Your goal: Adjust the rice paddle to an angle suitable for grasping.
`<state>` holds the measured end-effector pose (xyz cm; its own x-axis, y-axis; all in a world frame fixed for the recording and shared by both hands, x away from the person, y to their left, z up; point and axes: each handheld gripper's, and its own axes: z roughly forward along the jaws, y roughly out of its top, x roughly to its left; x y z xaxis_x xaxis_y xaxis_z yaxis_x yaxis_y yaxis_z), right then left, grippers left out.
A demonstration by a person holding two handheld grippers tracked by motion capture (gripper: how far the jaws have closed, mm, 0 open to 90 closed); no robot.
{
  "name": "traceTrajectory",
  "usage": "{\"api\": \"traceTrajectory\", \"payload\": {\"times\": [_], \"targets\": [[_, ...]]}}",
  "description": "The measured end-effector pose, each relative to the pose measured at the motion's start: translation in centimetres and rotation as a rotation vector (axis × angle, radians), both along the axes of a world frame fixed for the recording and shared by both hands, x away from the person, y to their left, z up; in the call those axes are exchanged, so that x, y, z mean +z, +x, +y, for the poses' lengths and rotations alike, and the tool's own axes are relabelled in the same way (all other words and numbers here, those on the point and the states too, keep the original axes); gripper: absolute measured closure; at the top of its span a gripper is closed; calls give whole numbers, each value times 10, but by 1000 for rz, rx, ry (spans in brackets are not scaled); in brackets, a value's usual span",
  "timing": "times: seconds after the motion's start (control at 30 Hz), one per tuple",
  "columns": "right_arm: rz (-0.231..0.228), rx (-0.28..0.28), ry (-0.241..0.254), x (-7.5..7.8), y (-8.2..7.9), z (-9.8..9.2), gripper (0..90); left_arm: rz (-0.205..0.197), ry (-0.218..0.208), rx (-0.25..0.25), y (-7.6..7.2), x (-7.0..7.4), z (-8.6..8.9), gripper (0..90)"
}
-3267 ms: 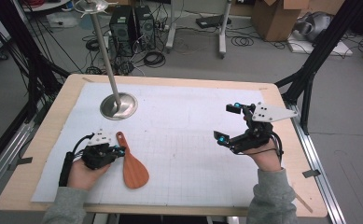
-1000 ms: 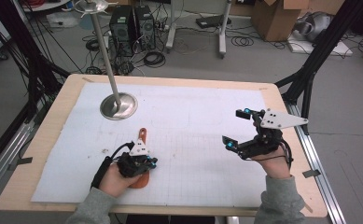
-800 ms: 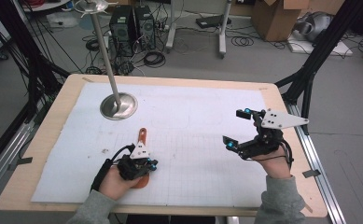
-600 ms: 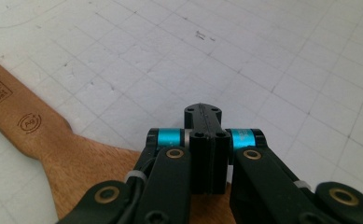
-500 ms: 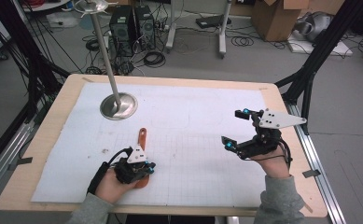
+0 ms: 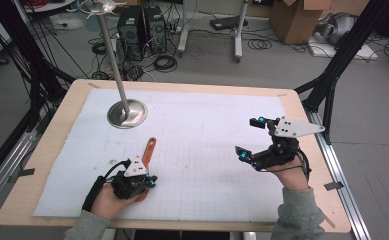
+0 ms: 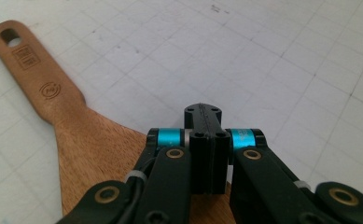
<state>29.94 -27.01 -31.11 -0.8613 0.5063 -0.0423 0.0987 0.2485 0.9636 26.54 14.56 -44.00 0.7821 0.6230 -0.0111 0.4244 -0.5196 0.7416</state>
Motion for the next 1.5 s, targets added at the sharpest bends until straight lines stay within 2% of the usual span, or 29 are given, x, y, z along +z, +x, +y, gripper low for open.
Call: {"api": "traceTrajectory", "payload": {"times": [0.6, 0.73, 1.0, 1.5], "targets": [[4, 7, -8, -1, 1, 3, 3, 3, -17, 79, -2, -1, 42, 896], [-3, 5, -9, -1, 1, 3, 3, 7, -31, 78, 0, -2, 52, 896], [0, 9, -12, -1, 1, 4, 3, 10, -45, 109, 3, -3, 66, 896], [4, 14, -23, -2, 1, 7, 3, -11, -49, 163, 8, -4, 89, 896]]}}
